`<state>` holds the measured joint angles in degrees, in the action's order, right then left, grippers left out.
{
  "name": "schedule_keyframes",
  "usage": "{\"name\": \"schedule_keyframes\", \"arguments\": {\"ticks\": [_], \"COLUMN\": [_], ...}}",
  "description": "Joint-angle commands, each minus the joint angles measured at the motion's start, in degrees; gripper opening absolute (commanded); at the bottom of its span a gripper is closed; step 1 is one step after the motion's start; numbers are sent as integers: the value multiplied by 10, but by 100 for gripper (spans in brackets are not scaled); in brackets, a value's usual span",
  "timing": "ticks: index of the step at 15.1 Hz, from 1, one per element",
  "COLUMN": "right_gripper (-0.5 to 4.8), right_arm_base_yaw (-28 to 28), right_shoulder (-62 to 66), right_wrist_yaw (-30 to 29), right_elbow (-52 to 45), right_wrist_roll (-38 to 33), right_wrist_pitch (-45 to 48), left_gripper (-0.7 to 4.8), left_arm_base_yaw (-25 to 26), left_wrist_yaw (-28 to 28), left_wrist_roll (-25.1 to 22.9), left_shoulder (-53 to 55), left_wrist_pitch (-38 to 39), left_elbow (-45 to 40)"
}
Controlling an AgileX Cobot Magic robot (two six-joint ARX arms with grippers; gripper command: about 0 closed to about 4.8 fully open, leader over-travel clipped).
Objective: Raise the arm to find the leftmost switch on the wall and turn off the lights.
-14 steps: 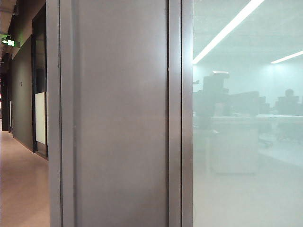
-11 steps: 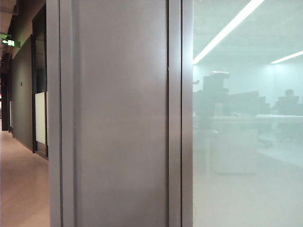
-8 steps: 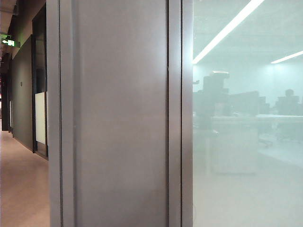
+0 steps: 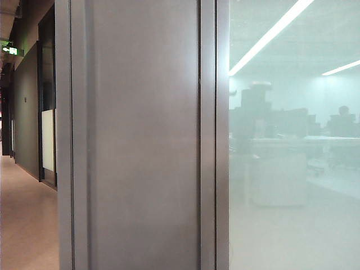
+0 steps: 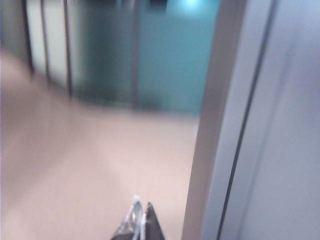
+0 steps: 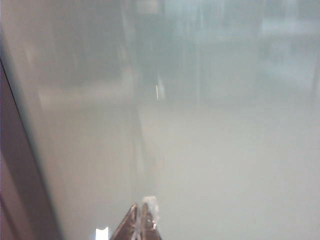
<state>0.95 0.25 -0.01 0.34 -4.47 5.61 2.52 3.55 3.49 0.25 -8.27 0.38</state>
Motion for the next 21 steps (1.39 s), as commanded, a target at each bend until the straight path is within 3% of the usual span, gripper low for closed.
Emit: {"name": "schedule_keyframes", "arguments": {"ticks": [1,3,5,8,11,12,16,21], "right_gripper": [-1,-1,-1,0,-1,-1,-1,-1], "right_arm_base_yaw": [0,-1,-1,-1,-1,-1,-1,-1], "right_shoulder": [-1,-1,-1,10,72,120,278,463], "right_wrist_yaw": [1,10,40,129,124,98,88,83], "right_elbow": [11,47,92,175,250,293,438,606], "right_wrist_roll": [0,0,0,4,4,4,4,4], "right_wrist_pitch": [148,171,172,174,184,205,212,212], "left_gripper": [-6,-5,-6,-6,-6,-6,-5,-6], "left_arm_base_yaw": [1,1,1,1,1,1,1,1], "left_wrist_yaw": [4,1,1,-50,-72,-70,-18,-22], "left_wrist_roll": [4,25,25,9,9,11,10,10], "left_shoulder": [0,0,0,24,84,127,258,407], "left_wrist_pitch": [-156,-263,-272,-262,-261,-262,-274,-377], "left_elbow": [3,16,62,177,269,317,429,497]}}
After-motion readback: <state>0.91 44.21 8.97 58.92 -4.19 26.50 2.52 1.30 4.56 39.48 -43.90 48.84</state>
